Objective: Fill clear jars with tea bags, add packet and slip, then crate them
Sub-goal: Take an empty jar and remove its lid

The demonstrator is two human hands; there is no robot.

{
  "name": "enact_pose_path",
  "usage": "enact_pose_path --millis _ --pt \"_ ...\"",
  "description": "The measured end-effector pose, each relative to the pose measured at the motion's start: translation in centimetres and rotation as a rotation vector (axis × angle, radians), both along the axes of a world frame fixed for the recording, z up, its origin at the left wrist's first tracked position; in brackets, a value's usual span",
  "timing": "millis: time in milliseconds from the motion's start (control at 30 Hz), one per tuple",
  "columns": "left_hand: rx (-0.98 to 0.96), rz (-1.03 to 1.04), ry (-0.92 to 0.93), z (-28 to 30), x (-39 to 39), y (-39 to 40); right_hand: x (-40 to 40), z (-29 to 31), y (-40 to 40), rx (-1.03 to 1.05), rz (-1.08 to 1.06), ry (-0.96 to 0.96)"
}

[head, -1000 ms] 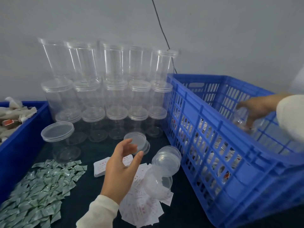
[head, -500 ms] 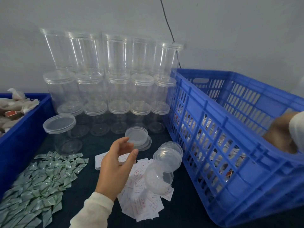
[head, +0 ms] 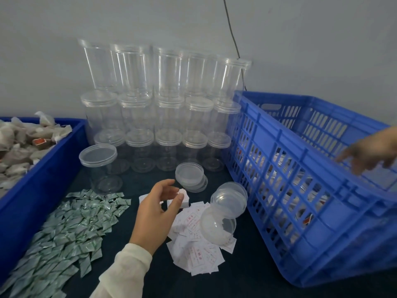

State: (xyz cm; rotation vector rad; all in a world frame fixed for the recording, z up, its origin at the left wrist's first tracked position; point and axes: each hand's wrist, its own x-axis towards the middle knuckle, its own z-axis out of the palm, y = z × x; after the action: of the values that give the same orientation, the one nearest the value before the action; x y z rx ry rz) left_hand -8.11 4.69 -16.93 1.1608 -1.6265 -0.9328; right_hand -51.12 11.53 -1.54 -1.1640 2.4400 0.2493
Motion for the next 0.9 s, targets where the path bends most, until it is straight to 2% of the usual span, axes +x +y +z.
enact_pose_path --millis 67,133,233,300,433,600,900 --pt "-0.005 -0.01 -0.014 -0.1 0.3 0.2 0.2 3.3 -0.2 -0.156 0.13 0.041" --pt "-0.01 -0.024 -0.032 -0.2 0.7 0.5 0.7 6.7 -1.1 -0.371 0.152 0.06" --pt "-0.009 -0.032 -0.05 -0.4 1.5 0.8 4.0 9.6 -1.5 -0.626 0.211 0.238" --pt "-0.014 -0.028 -0.057 -0.5 2.1 1.1 7.6 10.7 -0.6 -0.759 0.268 0.288" --pt "-0.035 -0.016 -0.066 -0.3 3.5 1.5 17.7 9.1 1.8 -0.914 0.371 0.179" --pt "-0.057 0.029 -0.112 0.1 6.3 1.7 27.0 3.1 -1.1 -0.937 0.552 -0.1" --pt "-0.031 0.158 -0.131 0.6 9.7 -0.3 35.9 -7.1 -14.4 -0.777 0.606 -0.393"
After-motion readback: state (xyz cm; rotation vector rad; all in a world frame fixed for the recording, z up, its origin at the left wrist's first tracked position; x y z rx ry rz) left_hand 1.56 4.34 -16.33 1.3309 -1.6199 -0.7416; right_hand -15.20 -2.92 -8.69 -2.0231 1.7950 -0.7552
